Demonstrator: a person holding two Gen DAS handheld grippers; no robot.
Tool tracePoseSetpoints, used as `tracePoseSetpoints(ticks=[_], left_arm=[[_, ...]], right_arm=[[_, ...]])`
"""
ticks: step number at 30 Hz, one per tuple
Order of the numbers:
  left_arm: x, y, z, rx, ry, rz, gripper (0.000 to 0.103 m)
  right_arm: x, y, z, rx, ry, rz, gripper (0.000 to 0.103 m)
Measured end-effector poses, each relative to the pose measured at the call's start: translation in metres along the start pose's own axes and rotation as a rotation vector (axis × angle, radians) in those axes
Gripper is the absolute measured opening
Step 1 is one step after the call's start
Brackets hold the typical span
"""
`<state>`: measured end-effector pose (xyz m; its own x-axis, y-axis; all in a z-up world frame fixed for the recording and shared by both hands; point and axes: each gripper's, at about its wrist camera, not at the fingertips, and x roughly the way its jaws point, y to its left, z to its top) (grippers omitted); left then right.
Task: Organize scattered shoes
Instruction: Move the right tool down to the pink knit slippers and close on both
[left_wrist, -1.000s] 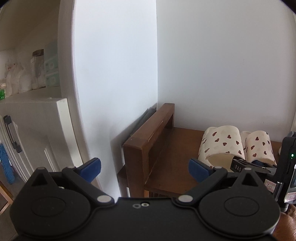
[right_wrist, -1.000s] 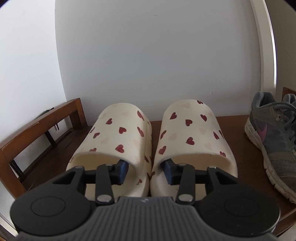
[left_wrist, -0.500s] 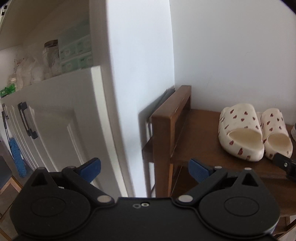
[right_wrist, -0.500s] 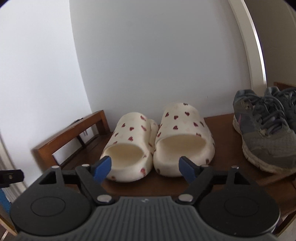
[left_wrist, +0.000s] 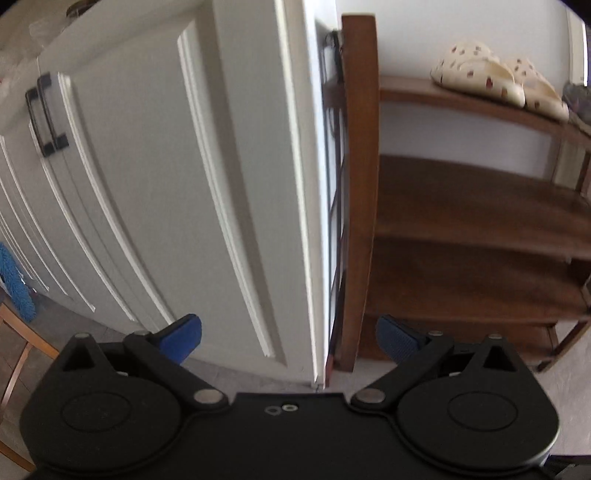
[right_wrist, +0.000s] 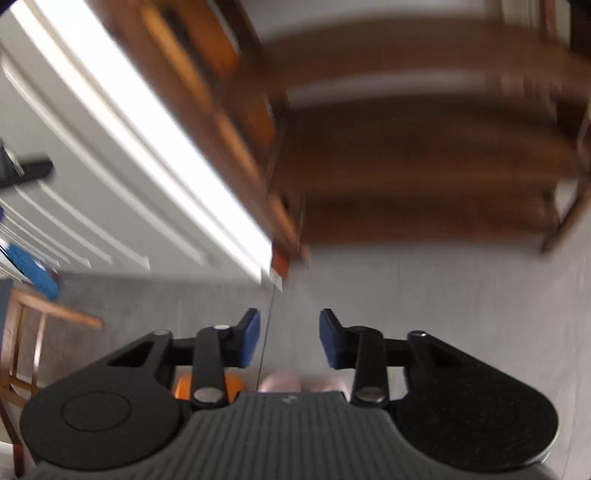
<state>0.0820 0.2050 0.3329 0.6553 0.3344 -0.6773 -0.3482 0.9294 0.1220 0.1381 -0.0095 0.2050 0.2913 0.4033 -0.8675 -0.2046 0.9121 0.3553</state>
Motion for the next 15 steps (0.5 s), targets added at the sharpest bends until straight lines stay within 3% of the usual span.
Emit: tracePoseSetpoints(ticks=[5, 9, 11, 15], left_arm=[[0.031, 0.020, -0.050, -0.003, 0.020, 0.021, 0.102], [0.075, 0.024, -0.097, -0.054, 0.078, 0.054, 0.101], [0.090, 0.022, -0.119, -0.079, 0.101, 0.058, 0.101], [0.110, 0.014, -0.154, -0.086, 0.116, 0.048, 0.101]], right_arm=[[0.076, 0.008, -0.058, 0.009, 0.142, -0.034, 0.041], [0.162, 0.011, -0.094, -0.042, 0.239, -0.045, 0.056], [0.216, 0.009, -0.115, -0.060, 0.293, -0.053, 0.057], [0.274, 0.001, -0.133, -0.036, 0.359, -0.085, 0.060]])
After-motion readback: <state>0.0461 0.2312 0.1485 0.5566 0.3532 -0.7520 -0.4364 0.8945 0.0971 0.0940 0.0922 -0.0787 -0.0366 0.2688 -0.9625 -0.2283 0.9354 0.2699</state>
